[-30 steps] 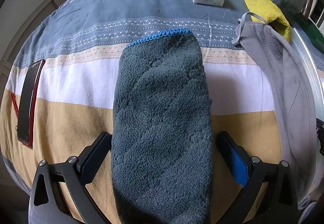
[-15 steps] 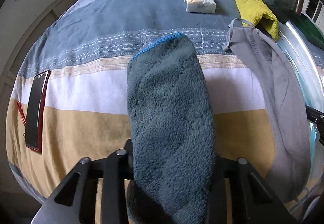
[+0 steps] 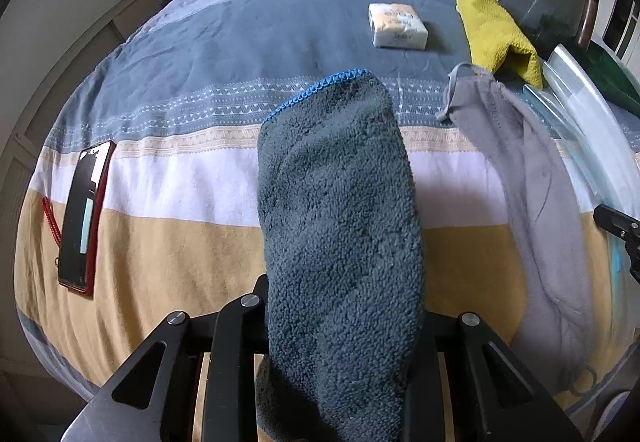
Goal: Organize soft objects
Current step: 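Lift the towel with the left gripper while the right gripper carries the plastic strip toward the green tray, then lower the towel into the green tray with the left gripper while the right gripper lowers the strip beside it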
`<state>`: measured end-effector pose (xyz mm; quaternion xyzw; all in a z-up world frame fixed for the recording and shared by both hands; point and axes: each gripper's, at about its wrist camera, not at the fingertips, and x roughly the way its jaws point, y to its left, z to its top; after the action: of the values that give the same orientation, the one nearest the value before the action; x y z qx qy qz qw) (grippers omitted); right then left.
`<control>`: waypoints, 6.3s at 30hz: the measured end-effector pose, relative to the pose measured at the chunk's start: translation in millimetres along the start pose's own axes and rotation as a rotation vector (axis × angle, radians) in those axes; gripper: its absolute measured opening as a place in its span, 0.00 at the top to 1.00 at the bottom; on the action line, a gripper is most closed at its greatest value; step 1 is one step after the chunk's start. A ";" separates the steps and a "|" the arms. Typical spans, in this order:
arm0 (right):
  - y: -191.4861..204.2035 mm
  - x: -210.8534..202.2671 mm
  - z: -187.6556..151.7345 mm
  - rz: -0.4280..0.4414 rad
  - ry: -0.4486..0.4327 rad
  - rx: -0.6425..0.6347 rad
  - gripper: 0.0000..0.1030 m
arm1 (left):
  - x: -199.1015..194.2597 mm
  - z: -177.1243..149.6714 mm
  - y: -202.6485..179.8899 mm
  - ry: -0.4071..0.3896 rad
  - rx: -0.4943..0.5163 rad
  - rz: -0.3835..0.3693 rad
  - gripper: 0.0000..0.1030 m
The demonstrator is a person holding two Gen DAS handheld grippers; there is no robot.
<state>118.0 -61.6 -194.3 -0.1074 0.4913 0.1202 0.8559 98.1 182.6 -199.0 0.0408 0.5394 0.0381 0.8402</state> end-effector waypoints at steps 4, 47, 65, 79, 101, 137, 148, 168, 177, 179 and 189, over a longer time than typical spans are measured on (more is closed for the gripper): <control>-0.6 -6.4 0.6 -0.004 -0.011 0.006 0.91 | -7.8 0.9 2.6 -0.016 -0.005 0.006 0.78; -305.0 -236.9 -87.6 -0.275 -0.272 0.325 0.91 | -203.9 116.9 -379.1 -0.257 0.261 -0.355 0.78; -462.8 -100.4 48.7 -0.147 -0.305 0.325 0.90 | -76.8 273.7 -482.4 -0.241 0.087 -0.156 0.77; -513.8 41.4 131.3 -0.079 -0.141 0.293 0.90 | 30.5 292.9 -501.9 -0.094 0.035 -0.077 0.76; -512.1 69.1 139.7 -0.152 -0.104 0.273 0.69 | 53.5 294.9 -505.8 -0.073 0.035 -0.057 0.71; -504.5 59.7 142.2 -0.151 -0.105 0.231 0.33 | 42.5 290.6 -502.1 -0.127 0.013 -0.028 0.41; -500.7 60.0 144.4 -0.163 -0.111 0.214 0.29 | 41.8 290.4 -500.1 -0.140 0.004 -0.017 0.36; -496.1 47.4 146.6 -0.233 -0.158 0.182 0.14 | 40.1 286.7 -504.0 -0.158 0.008 -0.030 0.20; -489.2 39.0 146.0 -0.250 -0.188 0.163 0.08 | 34.2 287.0 -506.4 -0.176 0.008 -0.025 0.20; -487.7 37.1 146.1 -0.257 -0.196 0.159 0.08 | 32.7 287.0 -505.3 -0.181 0.004 -0.021 0.20; -485.4 25.2 146.4 -0.273 -0.220 0.156 0.07 | 21.3 287.8 -503.2 -0.208 -0.006 -0.018 0.20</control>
<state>400.7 -475.0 -112.0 -0.0925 0.3833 -0.0247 0.9186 378.7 -323.1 -154.1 0.0374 0.4493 0.0280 0.8922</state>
